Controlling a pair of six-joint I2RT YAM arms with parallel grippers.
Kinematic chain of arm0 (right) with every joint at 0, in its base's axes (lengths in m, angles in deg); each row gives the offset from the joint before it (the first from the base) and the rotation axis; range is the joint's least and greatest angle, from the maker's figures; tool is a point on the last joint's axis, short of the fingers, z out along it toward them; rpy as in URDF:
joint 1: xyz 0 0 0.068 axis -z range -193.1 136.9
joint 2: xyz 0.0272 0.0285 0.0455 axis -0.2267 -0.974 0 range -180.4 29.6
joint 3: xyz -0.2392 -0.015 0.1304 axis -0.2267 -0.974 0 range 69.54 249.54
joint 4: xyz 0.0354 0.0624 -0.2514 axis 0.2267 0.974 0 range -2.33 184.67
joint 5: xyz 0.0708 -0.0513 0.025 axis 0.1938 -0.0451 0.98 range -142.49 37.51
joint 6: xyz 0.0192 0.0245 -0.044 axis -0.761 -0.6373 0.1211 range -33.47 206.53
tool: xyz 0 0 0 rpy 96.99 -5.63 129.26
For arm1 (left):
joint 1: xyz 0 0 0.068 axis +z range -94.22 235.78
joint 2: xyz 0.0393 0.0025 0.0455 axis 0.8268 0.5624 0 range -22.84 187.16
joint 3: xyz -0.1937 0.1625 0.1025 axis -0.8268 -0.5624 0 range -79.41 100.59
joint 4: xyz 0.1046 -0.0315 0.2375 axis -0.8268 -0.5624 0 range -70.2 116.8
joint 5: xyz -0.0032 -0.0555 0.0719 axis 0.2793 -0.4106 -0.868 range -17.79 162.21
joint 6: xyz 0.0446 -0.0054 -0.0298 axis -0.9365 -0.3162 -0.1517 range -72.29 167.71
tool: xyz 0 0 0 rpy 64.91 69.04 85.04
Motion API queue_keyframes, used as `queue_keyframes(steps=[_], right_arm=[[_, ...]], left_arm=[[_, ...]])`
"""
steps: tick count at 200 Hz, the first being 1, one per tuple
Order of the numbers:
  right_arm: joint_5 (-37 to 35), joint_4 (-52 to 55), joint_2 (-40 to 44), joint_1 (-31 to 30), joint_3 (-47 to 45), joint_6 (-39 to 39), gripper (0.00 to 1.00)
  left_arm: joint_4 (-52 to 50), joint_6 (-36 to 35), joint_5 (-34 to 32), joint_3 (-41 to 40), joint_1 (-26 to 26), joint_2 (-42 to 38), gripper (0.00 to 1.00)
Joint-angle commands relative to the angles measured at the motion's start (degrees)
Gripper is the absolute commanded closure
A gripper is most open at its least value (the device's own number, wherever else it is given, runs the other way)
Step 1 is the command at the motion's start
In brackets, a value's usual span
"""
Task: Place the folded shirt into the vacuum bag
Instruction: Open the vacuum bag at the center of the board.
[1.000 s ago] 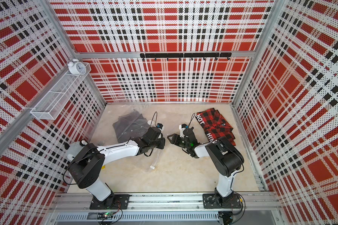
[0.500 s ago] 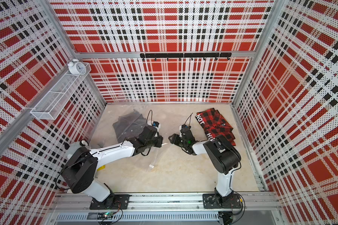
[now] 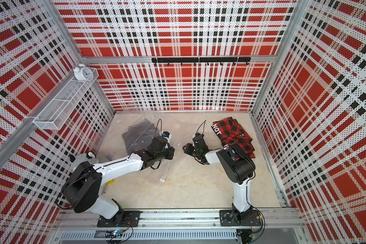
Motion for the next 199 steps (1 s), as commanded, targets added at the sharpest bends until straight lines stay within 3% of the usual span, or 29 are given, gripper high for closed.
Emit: queue_keyframes(steps=[1,16,38,67,91,145,163,199], right_arm=[[1.0,-1.7,-1.6,-0.3,1.7,-0.5,0.81],[0.4,-0.9,-0.5,-0.2,2.2,-0.1,0.89],[0.1,2.0,1.4,-0.2,3.7,1.1,0.92],[-0.1,4.6,3.4,-0.3,4.8,2.0,0.91],[0.6,5.3,4.7,-0.3,5.1,2.0,0.91],[2.1,6.3,6.6,-0.3,4.8,1.3,0.91],[2.2,6.4,6.9,-0.3,4.3,1.3,0.91],[2.2,6.8,7.0,-0.3,3.9,1.7,0.91]], left_arm=[[0.8,0.1,-0.2,-1.1,0.5,-1.5,0.74],[0.6,0.0,-1.2,-1.6,0.4,-1.2,0.66],[-0.1,-0.3,-4.1,-1.5,-1.1,-0.5,0.42],[-2.7,-0.9,-11.7,0.7,-5.4,1.5,0.13],[-6.2,-1.4,-18.8,4.0,-9.2,4.2,0.00],[-10.5,-1.2,-29.1,9.6,-12.2,10.6,0.01],[-10.5,-0.9,-30.0,10.0,-11.9,11.1,0.00],[-10.0,-0.4,-29.8,9.9,-11.1,10.9,0.06]])
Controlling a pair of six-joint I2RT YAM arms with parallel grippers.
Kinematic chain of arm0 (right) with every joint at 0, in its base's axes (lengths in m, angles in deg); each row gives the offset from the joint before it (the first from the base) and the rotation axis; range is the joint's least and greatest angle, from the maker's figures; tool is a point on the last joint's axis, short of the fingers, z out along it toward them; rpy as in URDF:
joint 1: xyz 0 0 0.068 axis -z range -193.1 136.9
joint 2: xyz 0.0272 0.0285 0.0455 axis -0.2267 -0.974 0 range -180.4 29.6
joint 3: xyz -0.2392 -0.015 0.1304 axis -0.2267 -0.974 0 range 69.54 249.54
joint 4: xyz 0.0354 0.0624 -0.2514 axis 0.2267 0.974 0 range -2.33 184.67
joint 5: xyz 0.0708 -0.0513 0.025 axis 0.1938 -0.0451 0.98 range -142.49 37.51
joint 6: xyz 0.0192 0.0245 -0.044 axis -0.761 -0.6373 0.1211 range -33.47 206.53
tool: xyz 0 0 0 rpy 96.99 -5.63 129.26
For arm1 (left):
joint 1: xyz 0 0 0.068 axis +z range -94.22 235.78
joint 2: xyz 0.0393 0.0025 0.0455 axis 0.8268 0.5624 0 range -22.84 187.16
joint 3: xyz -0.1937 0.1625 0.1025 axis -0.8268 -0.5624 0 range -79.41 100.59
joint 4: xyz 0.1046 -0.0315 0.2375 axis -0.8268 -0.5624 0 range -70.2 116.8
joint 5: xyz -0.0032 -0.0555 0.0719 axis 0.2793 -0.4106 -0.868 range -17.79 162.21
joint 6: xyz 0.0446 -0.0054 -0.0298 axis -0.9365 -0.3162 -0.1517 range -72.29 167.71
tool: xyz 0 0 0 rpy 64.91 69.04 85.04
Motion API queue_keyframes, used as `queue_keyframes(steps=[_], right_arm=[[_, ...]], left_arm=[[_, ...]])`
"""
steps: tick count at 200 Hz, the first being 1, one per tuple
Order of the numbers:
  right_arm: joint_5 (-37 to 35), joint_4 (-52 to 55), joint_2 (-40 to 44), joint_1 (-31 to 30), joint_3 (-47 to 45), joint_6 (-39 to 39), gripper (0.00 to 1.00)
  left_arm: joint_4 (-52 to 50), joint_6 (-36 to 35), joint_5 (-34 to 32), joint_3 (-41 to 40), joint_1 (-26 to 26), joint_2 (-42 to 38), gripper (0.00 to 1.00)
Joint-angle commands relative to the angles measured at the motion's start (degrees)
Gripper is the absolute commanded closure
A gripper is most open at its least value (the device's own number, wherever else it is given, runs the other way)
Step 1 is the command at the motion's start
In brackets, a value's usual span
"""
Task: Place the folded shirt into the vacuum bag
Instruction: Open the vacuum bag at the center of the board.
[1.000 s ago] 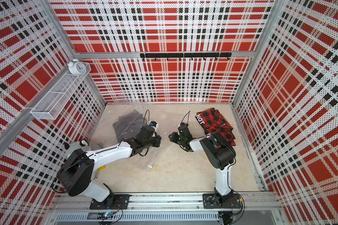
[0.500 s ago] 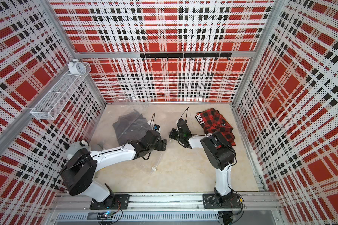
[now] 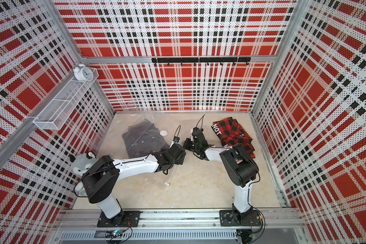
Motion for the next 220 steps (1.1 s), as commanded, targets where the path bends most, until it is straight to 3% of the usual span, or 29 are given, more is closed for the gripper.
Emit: queue_keyframes(steps=[1,42,84,117,151,215,220], right_arm=[[0.5,0.8,2.1,-0.3,-0.3,0.6,0.91],[0.3,1.8,2.6,-0.3,-0.2,1.0,0.90],[-0.3,3.4,3.2,-0.4,-0.1,1.9,0.90],[-0.4,3.9,4.0,-0.3,-0.6,2.3,0.90],[-0.2,4.7,4.8,-0.3,-0.5,2.9,0.90],[-1.5,7.0,4.8,-0.2,0.2,4.8,0.90],[-1.6,7.2,4.7,0.0,0.3,5.0,0.91]], left_arm=[[-0.5,0.3,-2.2,1.5,0.8,0.2,0.07],[0.0,1.6,-4.2,-0.4,3.1,-1.4,0.16],[1.1,2.3,-4.6,-1.3,5.5,-2.6,0.18],[1.2,1.4,-2.6,0.6,7.1,-0.4,0.16],[0.9,-0.3,2.9,4.1,8.1,3.3,0.00],[0.7,-0.3,6.7,7.4,8.3,5.4,0.00],[0.7,-0.4,7.0,7.7,8.4,5.5,0.08]])
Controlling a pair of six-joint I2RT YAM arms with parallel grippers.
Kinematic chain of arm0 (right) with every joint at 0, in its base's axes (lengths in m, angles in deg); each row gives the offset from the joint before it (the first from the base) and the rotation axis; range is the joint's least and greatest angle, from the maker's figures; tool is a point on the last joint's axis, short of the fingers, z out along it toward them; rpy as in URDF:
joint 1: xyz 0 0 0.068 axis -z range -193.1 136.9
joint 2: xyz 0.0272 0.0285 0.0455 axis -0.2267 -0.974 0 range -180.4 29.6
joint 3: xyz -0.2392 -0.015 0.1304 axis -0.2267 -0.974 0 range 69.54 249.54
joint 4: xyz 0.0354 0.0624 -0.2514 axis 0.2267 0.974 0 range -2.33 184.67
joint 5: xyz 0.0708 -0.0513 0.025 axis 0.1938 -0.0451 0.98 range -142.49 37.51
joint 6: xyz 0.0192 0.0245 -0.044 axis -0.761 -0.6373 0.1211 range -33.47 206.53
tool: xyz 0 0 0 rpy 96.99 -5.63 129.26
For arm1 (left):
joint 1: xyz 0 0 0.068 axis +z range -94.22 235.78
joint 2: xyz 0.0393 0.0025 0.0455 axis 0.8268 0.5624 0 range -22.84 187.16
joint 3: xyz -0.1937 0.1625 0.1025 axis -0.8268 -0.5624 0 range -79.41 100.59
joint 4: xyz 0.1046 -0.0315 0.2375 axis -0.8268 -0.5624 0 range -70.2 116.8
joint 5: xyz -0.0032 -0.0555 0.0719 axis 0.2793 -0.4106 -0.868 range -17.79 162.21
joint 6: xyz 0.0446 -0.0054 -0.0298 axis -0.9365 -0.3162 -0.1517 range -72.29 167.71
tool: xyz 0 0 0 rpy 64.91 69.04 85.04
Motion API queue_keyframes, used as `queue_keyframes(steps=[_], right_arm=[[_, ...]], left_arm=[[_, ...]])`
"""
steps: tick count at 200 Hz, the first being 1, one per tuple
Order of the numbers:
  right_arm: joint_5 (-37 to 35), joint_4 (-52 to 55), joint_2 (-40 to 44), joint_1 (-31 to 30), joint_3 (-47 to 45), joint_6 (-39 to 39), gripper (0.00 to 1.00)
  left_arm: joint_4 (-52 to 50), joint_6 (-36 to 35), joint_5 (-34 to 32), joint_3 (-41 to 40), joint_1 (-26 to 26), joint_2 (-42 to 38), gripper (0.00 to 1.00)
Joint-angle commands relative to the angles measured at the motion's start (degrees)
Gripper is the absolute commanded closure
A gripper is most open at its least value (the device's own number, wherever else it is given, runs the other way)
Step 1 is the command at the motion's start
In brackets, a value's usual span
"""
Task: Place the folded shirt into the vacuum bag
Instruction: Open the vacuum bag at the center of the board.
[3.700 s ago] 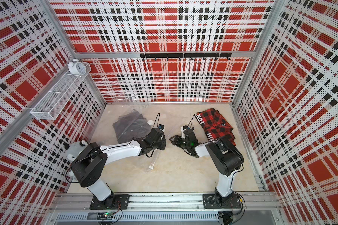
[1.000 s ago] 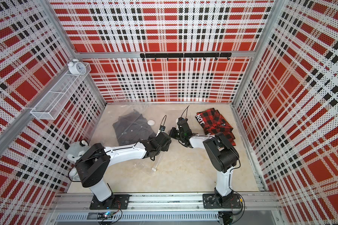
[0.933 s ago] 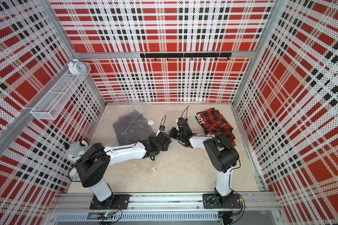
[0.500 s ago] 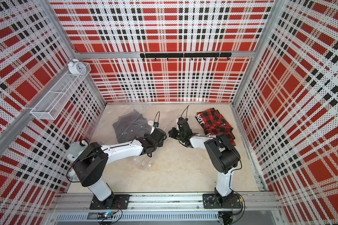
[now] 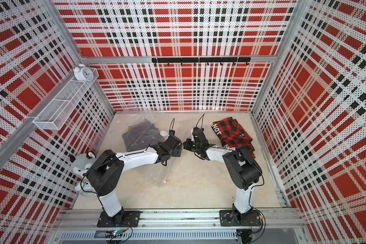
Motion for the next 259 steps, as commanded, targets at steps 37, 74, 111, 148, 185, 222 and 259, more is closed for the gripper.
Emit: queue_keyframes(steps=[37,74,111,148,185,222,259], right_arm=[[-1.6,4.6,1.0,1.8,1.6,3.5,0.91],[-1.8,11.0,-1.5,4.4,6.1,5.3,0.91],[-2.6,19.2,-5.4,7.3,13.4,8.7,0.91],[-4.0,24.2,-8.2,9.8,18.7,10.9,0.91],[-6.3,27.9,-11.5,11.7,22.3,12.8,0.90],[-6.4,29.5,-15.1,12.3,26.5,14.1,0.85],[0.1,26.9,-15.1,12.5,27.0,14.7,0.65]], left_arm=[[-2.6,-0.3,-2.2,5.7,-0.1,1.3,0.68],[-8.7,1.1,-10.6,11.3,-1.1,1.3,0.85],[-11.5,2.1,-16.0,16.1,-0.5,0.7,0.94],[-15.7,1.8,-18.8,21.6,0.3,0.9,0.97],[-20.3,0.2,-20.0,27.1,0.5,2.5,0.98],[-25.1,-1.1,-20.6,31.3,1.4,3.8,0.99],[-26.1,-3.7,-17.9,32.5,2.0,4.5,0.99]])
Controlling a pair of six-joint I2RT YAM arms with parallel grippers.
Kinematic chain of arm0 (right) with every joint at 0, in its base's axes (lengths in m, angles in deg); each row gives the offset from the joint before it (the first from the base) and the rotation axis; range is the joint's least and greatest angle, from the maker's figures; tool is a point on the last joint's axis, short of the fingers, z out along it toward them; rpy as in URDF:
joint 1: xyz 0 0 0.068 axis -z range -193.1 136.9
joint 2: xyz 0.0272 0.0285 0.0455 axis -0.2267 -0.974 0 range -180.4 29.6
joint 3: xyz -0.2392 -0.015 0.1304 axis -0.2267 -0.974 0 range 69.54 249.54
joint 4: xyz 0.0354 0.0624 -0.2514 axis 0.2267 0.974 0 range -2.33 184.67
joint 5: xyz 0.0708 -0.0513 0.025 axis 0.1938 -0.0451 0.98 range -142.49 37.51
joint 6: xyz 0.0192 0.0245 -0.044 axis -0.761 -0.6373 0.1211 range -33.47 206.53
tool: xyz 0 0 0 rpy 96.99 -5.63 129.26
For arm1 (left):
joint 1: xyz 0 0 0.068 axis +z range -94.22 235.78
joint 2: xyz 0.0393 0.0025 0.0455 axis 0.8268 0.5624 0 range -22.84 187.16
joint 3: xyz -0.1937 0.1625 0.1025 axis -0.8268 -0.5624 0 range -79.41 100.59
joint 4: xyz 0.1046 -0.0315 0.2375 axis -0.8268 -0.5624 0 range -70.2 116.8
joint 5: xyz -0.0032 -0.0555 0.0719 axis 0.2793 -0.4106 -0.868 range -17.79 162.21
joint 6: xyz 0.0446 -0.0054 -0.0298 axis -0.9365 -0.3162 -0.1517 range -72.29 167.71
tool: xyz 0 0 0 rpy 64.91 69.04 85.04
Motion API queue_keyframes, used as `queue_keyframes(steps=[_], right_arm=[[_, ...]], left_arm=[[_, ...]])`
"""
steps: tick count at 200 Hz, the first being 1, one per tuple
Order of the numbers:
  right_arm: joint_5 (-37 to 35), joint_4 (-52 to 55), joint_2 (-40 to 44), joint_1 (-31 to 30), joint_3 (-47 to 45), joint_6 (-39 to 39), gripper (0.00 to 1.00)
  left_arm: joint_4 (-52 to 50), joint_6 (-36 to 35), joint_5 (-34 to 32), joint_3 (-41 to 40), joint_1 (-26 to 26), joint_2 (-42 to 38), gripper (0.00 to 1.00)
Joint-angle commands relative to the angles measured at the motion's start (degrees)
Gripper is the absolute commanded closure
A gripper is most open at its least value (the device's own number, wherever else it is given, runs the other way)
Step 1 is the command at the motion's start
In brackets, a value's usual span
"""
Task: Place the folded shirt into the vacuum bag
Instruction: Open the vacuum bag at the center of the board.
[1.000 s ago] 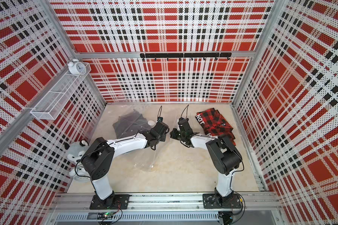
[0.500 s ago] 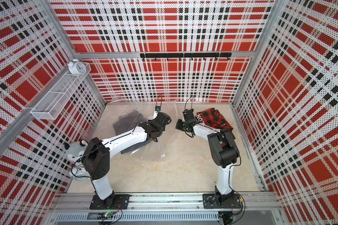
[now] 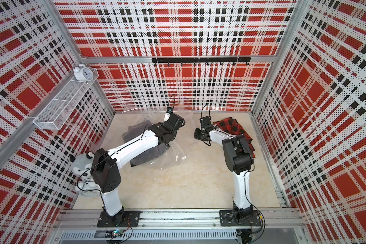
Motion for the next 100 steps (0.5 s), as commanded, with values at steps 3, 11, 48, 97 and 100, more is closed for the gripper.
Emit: queue_keyframes(steps=[3,11,48,97,100], right_arm=[[5.1,-1.6,0.4,0.5,0.0,1.3,0.61],[6.8,-2.7,1.8,0.4,-1.2,1.5,0.52],[4.4,-0.7,10.2,0.4,-8.8,2.4,0.26],[11.3,-6.7,20.6,-0.6,-22.4,-0.3,0.06],[11.7,-6.9,20.6,-0.7,-22.9,-0.7,0.06]], left_arm=[[-2.6,-2.1,0.8,2.1,0.7,1.5,0.99],[-2.6,-2.3,1.7,2.3,0.7,2.5,0.99],[3.3,-2.2,8.7,0.3,1.5,5.9,1.00],[7.8,-0.9,12.7,-0.3,1.6,7.0,1.00],[8.2,-0.9,13.1,-0.4,1.6,6.9,1.00]])
